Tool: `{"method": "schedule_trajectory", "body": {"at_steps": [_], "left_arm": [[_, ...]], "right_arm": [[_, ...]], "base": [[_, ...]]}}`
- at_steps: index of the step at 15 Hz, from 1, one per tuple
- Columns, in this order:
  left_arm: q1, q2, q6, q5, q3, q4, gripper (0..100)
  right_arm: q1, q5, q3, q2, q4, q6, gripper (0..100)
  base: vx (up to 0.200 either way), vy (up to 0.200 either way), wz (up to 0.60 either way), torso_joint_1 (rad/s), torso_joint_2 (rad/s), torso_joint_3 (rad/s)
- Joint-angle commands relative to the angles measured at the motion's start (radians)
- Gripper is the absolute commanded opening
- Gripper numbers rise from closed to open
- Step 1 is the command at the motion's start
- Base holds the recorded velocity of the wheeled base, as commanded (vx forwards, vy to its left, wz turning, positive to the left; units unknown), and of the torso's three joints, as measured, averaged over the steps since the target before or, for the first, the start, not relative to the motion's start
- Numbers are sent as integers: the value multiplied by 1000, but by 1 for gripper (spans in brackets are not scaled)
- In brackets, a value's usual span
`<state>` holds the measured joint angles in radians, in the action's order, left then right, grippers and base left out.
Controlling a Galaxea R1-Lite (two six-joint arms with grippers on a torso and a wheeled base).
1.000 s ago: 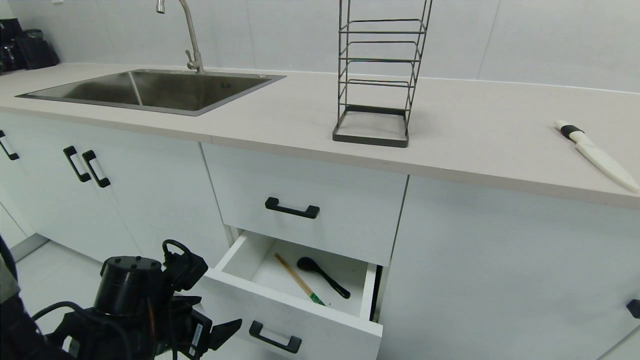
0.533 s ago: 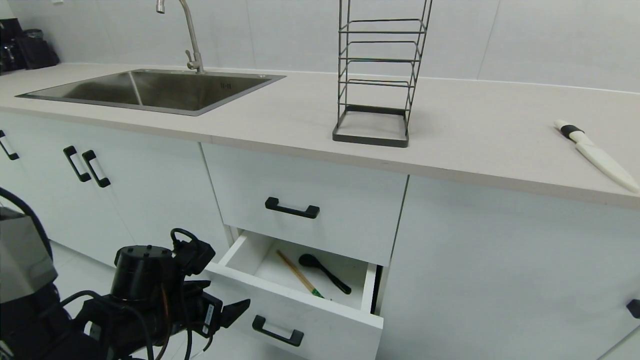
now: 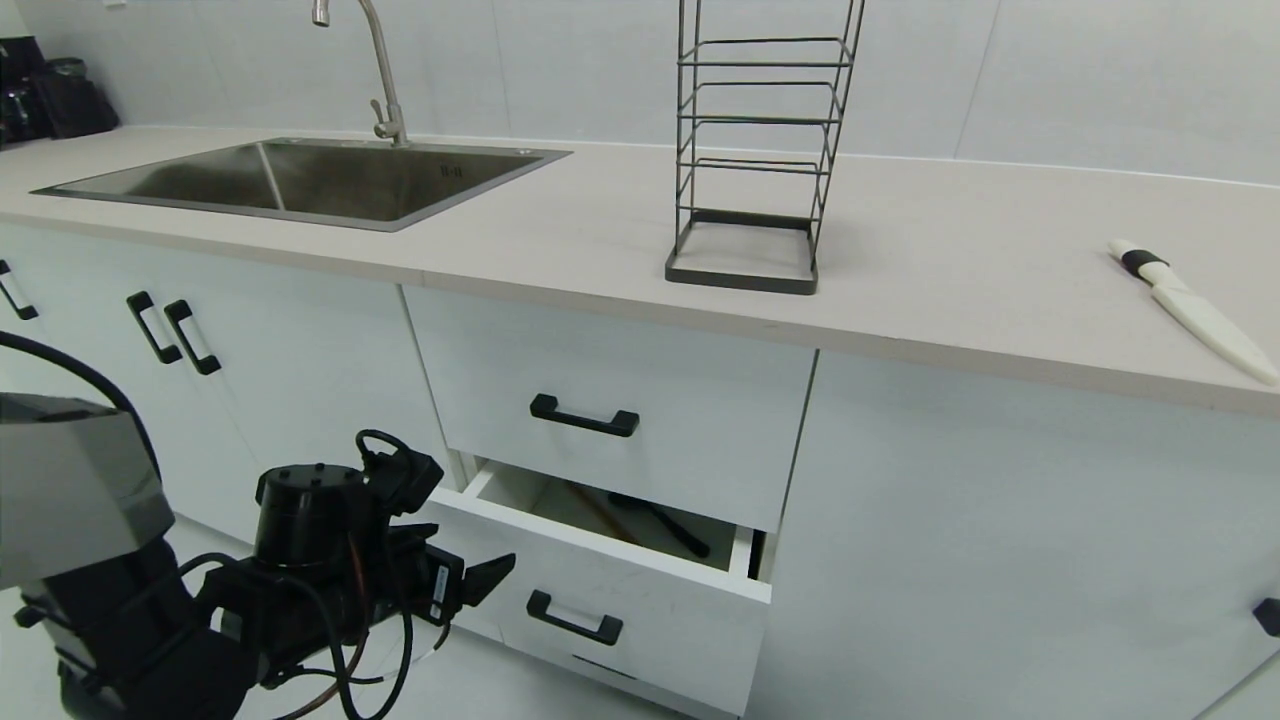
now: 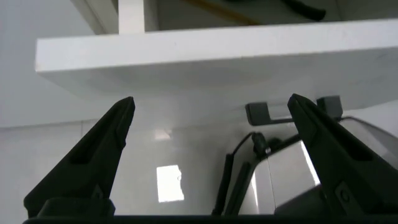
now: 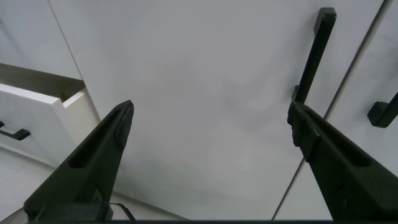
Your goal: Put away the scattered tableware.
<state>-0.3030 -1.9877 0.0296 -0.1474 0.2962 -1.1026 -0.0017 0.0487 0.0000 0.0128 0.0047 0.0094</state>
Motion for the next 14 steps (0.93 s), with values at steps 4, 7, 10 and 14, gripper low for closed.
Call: {"method": "schedule_trajectory", "body": {"at_steps": [4, 7, 10, 14], "left_arm": [[-1, -59, -25, -1, 3, -71, 100], [-2, -71, -27, -1, 27, -77, 100], [1, -89, -36, -1, 70, -79, 100], [8, -200, -37, -3, 83, -229, 100]], "right_arm": [[0, 0, 0, 3, 0, 0, 100], [0, 0, 0, 1, 0, 0, 100], [0, 0, 0, 1, 0, 0, 100], [0, 0, 0, 1, 0, 0, 100]], "base": [[0, 0, 0, 0, 0, 0], [0, 0, 0, 0, 0, 0], [0, 0, 0, 0, 0, 0], [0, 0, 0, 0, 0, 0]]}}
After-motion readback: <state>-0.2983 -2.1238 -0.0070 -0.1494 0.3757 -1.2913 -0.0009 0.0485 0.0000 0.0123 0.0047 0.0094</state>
